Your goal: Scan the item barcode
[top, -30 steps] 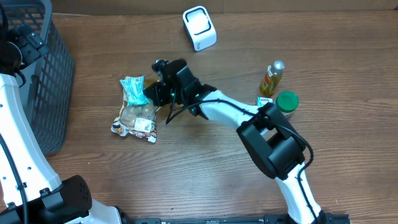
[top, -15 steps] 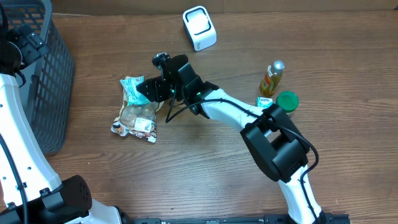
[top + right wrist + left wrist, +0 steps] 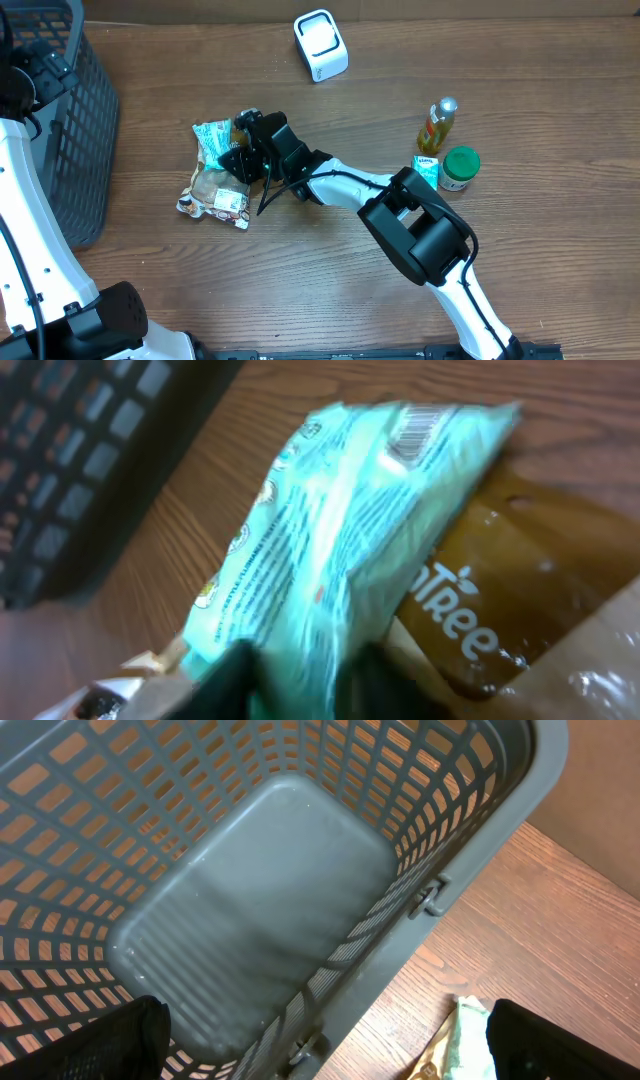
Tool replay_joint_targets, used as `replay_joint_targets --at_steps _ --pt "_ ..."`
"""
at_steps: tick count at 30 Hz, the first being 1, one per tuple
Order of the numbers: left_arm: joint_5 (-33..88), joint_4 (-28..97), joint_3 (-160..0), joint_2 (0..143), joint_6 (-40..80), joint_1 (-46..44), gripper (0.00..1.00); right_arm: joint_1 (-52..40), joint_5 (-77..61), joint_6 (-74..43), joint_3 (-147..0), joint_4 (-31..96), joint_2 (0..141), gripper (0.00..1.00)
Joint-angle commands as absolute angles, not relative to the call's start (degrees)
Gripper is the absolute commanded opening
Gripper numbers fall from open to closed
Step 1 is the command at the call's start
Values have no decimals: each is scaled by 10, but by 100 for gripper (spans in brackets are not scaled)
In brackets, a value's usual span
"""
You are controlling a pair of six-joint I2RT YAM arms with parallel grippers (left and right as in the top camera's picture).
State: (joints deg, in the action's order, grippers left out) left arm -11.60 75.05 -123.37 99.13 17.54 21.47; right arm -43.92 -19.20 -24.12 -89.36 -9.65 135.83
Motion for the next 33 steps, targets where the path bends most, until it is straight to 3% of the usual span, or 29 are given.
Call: replay_joint_targets --at_steps 1,12,31,32,33 --pt "-118 748 -1239 993 165 213 99 -440 -181 -240 -892 -106 1365 4" --pt "-118 748 -1239 993 165 213 100 -413 -226 -241 -893 -155 1311 4" --pt "-118 748 -1239 993 165 213 100 -302 -246 -240 -893 36 1277 4" --pt "-118 748 -1239 993 165 213 99 -301 -264 -240 -893 34 1275 5" --pt "-118 748 -1239 993 165 213 100 -301 -282 -240 -893 27 1273 16"
